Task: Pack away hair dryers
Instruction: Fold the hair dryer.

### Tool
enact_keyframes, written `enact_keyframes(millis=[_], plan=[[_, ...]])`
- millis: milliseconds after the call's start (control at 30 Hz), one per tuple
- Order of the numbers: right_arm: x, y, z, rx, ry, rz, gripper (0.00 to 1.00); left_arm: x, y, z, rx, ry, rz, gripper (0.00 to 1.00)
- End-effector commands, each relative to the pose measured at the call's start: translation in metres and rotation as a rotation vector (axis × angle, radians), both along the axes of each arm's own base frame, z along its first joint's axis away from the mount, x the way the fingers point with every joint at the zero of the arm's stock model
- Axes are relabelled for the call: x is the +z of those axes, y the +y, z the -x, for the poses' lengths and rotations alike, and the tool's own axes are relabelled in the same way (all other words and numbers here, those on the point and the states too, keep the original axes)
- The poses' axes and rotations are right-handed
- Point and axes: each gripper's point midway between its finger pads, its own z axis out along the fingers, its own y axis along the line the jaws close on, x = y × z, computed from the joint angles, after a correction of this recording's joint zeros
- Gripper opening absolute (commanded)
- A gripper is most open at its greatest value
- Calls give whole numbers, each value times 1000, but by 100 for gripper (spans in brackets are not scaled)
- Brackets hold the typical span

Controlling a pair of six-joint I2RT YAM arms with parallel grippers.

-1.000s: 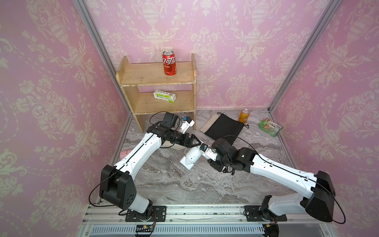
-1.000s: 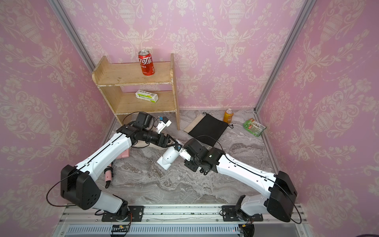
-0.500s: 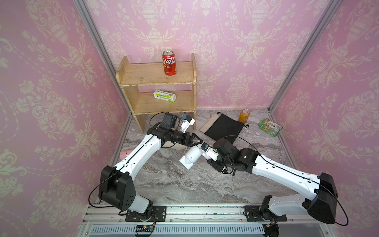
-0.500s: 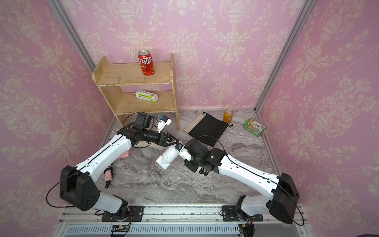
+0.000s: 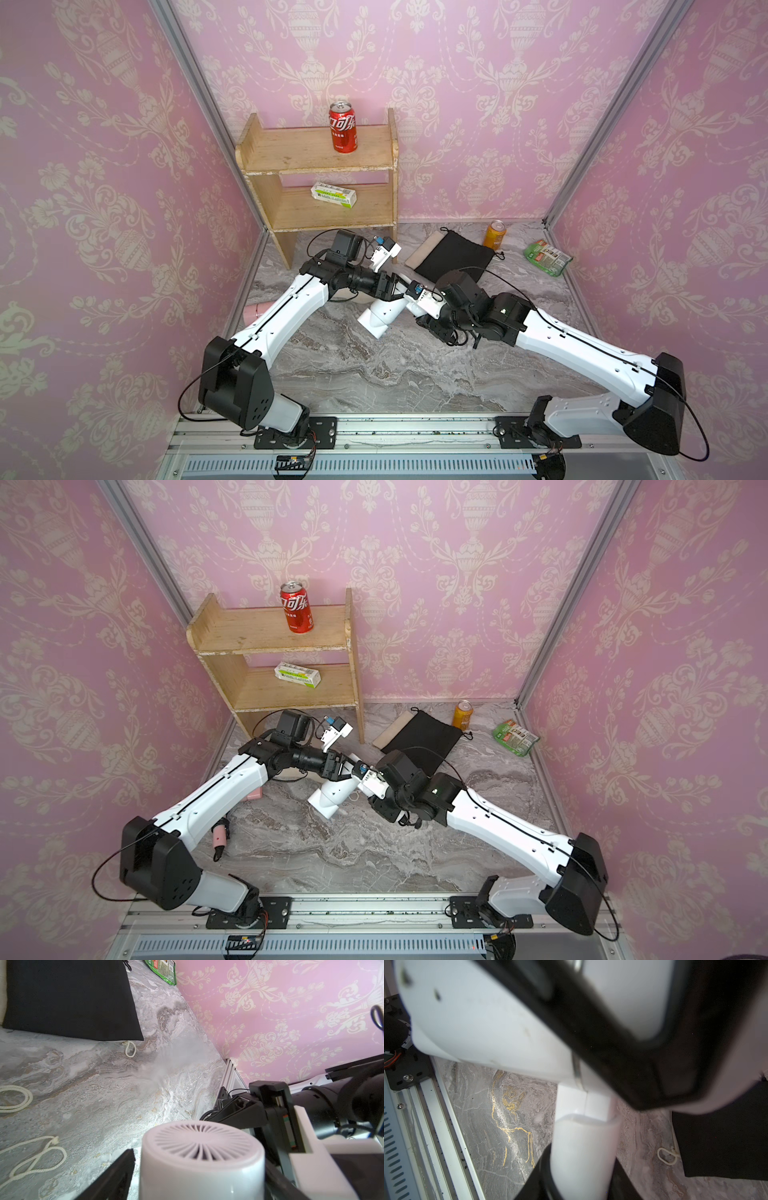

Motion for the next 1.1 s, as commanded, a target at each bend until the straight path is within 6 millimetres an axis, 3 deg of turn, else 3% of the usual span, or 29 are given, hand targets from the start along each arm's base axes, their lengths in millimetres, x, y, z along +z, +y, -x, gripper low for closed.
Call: enact_keyframes(millis=[0,300,367,433,567,833,1067], plan=[[76,24,-14,77,-176,-162,35,-23,5,6,-11,61,-69,84],[76,29,-16,128,-184,-109,36,-21,2,3,-18,75,-58,74],[77,29,-17,126,-190,-110,36,-21,1,1,-14,76,-59,67],[78,29,-19,120,-196,-116,37,-20,1,-2,-6,70,-59,49],[78,29,-24,88,-207,-125,42,-10,-1,-6,16,49,-31,23],[73,24,-37,-6,-225,-128,64,10,-1,-13,61,3,5,15],[67,9,-38,-47,-214,-115,71,18,4,-14,95,-42,-13,15]])
